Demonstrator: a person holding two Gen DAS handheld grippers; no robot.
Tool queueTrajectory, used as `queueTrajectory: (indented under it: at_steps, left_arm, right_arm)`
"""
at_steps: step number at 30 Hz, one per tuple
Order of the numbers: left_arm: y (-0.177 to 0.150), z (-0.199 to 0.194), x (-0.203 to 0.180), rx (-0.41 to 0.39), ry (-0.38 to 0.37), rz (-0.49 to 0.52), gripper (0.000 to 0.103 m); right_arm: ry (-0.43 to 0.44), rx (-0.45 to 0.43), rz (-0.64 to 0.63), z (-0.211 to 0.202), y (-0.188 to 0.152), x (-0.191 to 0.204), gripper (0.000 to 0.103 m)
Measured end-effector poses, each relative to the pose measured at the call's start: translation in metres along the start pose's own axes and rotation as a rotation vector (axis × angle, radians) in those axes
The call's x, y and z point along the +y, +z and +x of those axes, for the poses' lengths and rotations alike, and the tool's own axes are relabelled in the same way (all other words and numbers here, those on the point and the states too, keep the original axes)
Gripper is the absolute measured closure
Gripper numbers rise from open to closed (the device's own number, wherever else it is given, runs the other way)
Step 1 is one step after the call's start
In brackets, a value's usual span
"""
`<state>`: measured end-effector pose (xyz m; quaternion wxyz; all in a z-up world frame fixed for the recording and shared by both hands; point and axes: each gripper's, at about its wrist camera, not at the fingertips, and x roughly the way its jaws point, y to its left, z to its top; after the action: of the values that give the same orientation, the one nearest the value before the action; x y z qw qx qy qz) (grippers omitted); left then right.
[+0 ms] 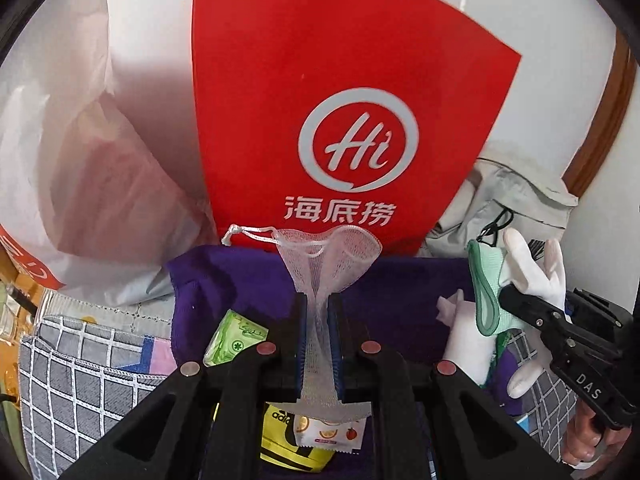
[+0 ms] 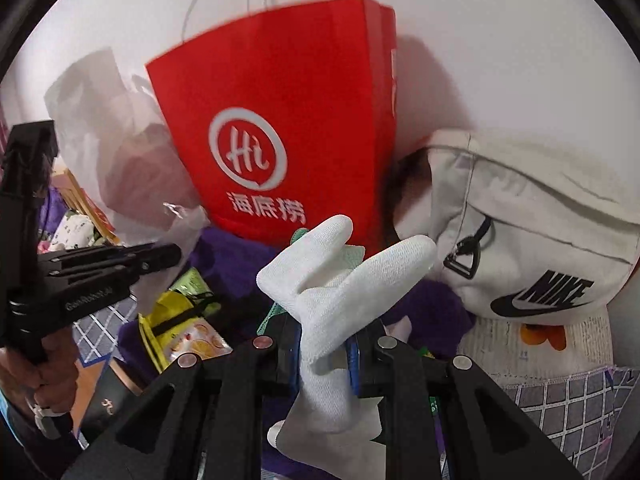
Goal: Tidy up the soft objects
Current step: 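Carry the mesh bag and gloves over the purple towel with both tools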
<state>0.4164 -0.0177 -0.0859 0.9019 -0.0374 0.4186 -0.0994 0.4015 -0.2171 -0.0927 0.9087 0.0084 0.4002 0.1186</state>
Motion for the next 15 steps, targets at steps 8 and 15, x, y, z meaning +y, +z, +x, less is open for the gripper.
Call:
queueTrajectory:
  at_steps: [8, 15]
  left_arm:
    - [-0.002, 0.010, -0.001, 0.020, 0.054, 0.014, 0.092]
    - [-0.003, 0.018, 0.003, 0.039, 0.056, 0.006, 0.092]
  right_arm:
    - [-0.003, 0.058, -0.004, 0.019, -0.005, 0.001, 0.085]
    - [-0.001, 0.085, -0.017, 0.027, -0.009, 0.006, 0.085]
